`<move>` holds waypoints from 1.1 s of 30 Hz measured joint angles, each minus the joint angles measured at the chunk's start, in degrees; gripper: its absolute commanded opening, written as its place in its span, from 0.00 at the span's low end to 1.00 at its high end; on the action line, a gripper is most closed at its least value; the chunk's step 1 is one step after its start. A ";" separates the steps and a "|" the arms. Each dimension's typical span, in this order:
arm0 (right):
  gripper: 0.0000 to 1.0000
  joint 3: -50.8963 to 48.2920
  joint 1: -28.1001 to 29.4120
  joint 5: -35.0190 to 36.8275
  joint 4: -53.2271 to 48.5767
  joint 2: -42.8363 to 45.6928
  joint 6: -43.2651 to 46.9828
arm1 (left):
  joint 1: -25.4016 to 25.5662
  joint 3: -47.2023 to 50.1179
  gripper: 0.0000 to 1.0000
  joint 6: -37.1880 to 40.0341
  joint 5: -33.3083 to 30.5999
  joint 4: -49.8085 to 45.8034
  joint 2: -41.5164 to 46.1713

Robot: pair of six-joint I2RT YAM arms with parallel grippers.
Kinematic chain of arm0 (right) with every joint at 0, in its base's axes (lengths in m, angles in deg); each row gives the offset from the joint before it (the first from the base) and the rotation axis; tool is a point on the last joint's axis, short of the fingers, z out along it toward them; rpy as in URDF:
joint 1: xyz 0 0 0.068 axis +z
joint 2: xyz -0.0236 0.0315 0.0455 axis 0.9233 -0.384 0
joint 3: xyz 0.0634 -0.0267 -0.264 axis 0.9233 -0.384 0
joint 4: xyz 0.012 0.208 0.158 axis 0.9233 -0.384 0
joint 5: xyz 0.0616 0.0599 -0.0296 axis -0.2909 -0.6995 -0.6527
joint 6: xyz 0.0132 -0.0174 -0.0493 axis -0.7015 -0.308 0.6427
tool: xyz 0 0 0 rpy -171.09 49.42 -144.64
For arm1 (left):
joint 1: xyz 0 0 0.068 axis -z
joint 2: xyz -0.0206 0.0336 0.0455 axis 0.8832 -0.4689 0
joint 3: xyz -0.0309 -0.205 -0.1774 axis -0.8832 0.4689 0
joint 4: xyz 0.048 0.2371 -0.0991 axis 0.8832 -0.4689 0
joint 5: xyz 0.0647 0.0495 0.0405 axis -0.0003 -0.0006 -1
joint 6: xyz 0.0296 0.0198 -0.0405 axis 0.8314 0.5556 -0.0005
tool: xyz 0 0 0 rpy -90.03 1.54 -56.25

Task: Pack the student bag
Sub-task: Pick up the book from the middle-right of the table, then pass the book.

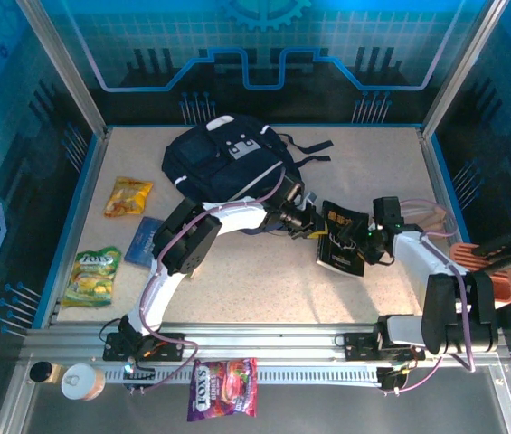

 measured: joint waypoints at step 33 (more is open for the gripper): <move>1.00 -8.59 18.64 -12.98 70.60 -7.54 -46.36 | -20.31 31.76 0.00 -16.90 -18.12 24.57 35.36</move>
